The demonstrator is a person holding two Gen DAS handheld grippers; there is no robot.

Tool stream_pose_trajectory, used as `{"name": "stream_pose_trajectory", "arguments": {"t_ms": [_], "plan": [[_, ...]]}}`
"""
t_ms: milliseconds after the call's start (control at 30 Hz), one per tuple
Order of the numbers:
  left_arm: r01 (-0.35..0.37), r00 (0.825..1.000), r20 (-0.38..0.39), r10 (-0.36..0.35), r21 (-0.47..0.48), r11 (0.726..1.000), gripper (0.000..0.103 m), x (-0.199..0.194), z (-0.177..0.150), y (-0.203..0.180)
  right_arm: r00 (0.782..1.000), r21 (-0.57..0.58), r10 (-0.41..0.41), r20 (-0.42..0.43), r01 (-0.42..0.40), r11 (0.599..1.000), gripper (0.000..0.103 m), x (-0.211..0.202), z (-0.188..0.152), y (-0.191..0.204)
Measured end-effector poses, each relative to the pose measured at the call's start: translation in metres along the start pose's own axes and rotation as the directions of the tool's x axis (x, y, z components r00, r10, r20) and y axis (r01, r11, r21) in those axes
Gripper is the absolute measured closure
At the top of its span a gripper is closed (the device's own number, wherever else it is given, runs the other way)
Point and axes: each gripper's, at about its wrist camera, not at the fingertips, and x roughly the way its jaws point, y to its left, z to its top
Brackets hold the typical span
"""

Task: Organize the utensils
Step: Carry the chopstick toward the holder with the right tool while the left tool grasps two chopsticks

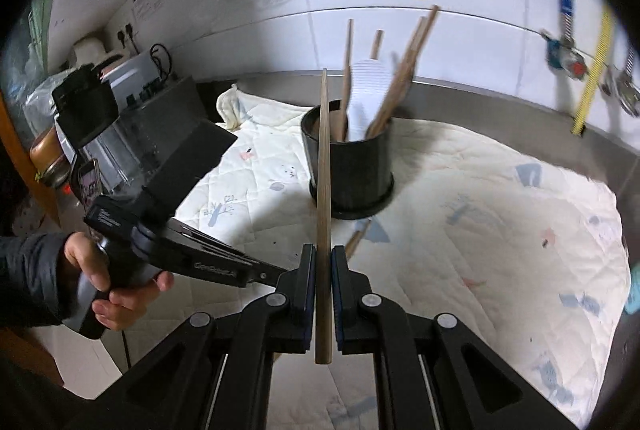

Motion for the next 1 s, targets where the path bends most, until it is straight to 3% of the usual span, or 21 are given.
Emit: {"name": "stream_pose_trajectory", "arguments": {"t_ms": [333, 1000], "plan": [[-0.063, 0.998, 0.001, 0.063, 0.012, 0.998, 0.099, 0.030, 0.011, -0.015, 1.000, 0.041, -0.003, 0.012, 0.002, 0.999, 0.093, -0.009, -0.017, -0.014], [-0.148, 0.989, 0.010, 0.148, -0.035, 0.988, 0.093, 0.038, 0.018, -0.025, 0.999, 0.058, 0.018, 0.030, -0.020, 0.998, 0.093, -0.016, -0.024, -0.023]]}}
